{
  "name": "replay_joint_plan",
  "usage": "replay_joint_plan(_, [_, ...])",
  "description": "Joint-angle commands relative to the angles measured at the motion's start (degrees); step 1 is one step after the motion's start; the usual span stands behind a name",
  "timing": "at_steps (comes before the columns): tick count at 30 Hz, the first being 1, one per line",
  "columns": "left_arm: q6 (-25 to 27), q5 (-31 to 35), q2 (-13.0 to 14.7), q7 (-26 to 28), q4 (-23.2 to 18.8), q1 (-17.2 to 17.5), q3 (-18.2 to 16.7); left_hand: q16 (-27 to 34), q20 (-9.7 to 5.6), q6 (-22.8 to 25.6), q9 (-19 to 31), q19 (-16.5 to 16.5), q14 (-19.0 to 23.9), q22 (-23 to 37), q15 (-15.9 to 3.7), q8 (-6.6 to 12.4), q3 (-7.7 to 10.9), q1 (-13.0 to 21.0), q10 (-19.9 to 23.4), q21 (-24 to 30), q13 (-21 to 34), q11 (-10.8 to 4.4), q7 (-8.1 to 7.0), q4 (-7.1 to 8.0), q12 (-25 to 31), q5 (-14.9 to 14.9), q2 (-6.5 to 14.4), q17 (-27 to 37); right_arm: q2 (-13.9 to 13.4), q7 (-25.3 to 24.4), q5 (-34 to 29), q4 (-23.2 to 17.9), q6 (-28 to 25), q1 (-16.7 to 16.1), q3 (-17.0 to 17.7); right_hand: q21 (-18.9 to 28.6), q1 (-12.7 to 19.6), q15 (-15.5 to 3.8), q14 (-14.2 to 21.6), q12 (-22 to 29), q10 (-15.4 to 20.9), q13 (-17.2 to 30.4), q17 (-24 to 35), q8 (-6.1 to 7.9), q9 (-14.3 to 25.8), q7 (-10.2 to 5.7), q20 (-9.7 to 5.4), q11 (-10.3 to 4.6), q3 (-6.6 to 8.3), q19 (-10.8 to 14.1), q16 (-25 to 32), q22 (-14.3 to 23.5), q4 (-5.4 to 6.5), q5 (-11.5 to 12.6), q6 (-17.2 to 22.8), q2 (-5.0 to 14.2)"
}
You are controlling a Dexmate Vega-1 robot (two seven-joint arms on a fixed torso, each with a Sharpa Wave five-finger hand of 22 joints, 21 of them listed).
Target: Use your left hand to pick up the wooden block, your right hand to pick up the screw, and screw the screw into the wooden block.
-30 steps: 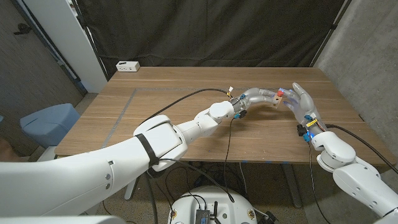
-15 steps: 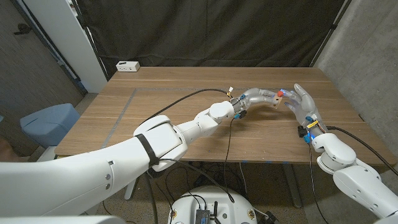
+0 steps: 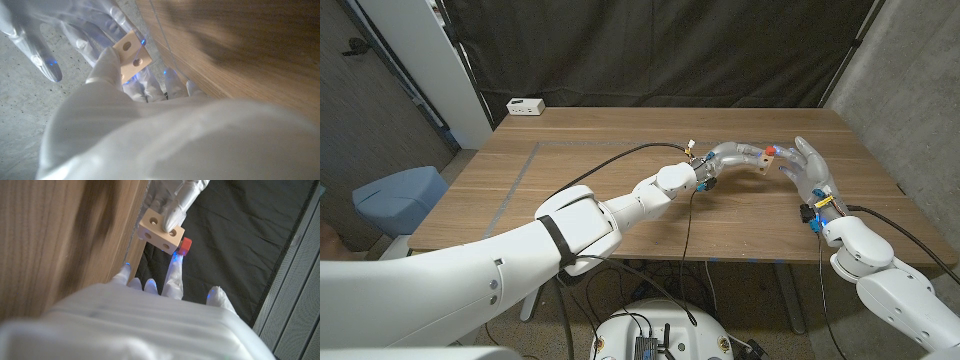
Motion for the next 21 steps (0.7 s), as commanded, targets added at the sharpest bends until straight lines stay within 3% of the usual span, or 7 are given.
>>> replay_joint_plan(1, [0.6, -0.2, 0.0, -0.1, 0.0, 0.0, -0.1, 0.0, -0.23, 4.1, 0.2, 0.4, 0.7, 0.2, -5.07, 0.73, 2.60, -1.3, 0.5, 0.0, 0.2, -0.14, 1.72, 2.22, 0.7, 0.3, 2.0, 0.1, 0.3, -0.4, -0.2, -0.4, -0.3, -0.4, 0.2, 0.6, 0.5, -0.24, 0.0, 0.5, 0.3, 0.1, 0.2, 0.50, 0.2, 0.20, 0.02, -0.27, 0.45, 0.5, 0.5, 0.2, -0.10, 0.4, 1.3, 0.10])
replay_joint_plan(21, [3.7, -0.7, -0.3, 0.2, 0.1, -0.9, 0.1, 0.0, -0.13, 4.1, 0.2, 0.4, 0.8, 0.2, -5.07, 0.72, 2.70, -1.3, 0.5, 0.0, 0.3, -0.11, 1.77, 2.23, 0.7, 0.3, 2.1, 0.2, 0.7, -1.0, -0.7, -0.6, -0.7, -0.1, 0.3, 0.6, 0.8, -0.43, 1.2, 0.8, 2.8, 0.1, 0.1, 1.05, 0.2, 0.93, -0.05, -0.42, 0.67, 1.5, 0.6, 0.2, -0.30, 0.4, 5.1, 0.18])
